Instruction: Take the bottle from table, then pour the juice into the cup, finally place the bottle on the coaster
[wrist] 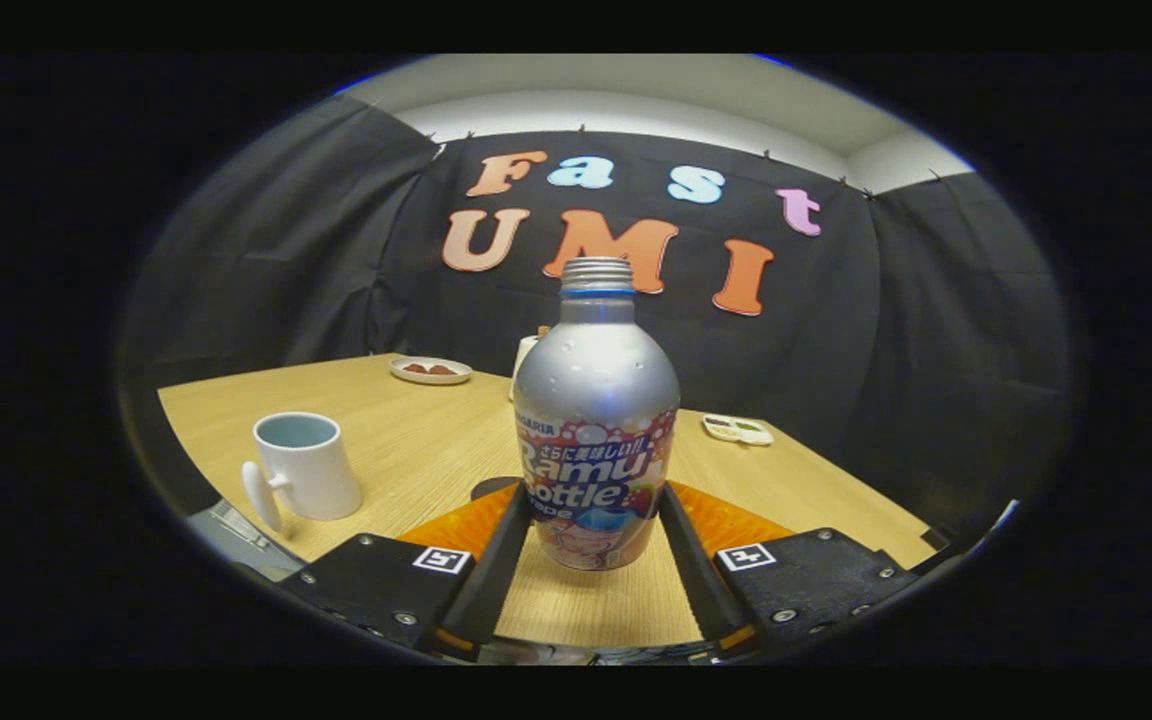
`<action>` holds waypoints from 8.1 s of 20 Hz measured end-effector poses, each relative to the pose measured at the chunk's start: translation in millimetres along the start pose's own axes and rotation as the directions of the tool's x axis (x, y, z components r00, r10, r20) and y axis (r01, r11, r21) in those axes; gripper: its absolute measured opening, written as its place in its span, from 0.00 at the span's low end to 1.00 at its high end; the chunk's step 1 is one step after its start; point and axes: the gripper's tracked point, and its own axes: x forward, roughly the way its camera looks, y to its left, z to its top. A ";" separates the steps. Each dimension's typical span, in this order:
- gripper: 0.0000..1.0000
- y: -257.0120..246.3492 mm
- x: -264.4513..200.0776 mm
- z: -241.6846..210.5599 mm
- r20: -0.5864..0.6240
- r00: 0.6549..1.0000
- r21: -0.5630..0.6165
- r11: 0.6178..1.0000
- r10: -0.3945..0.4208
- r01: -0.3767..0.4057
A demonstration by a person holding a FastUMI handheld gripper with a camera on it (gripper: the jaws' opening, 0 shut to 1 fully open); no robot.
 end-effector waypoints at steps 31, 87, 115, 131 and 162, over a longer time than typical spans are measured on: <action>0.74 52.0 0.2 40.8 0.185 0.979 -0.839 0.505 -0.083 0.202; 0.74 64.9 11.1 72.3 0.153 0.988 -0.984 -0.091 0.026 0.155; 0.74 69.2 16.7 86.4 0.125 0.990 -0.971 -0.195 0.063 0.135; 0.73 78.3 13.4 97.8 0.103 0.992 -0.958 -0.261 0.073 0.118; 0.74 80.4 11.1 97.9 0.037 0.999 -0.979 -0.199 0.040 0.044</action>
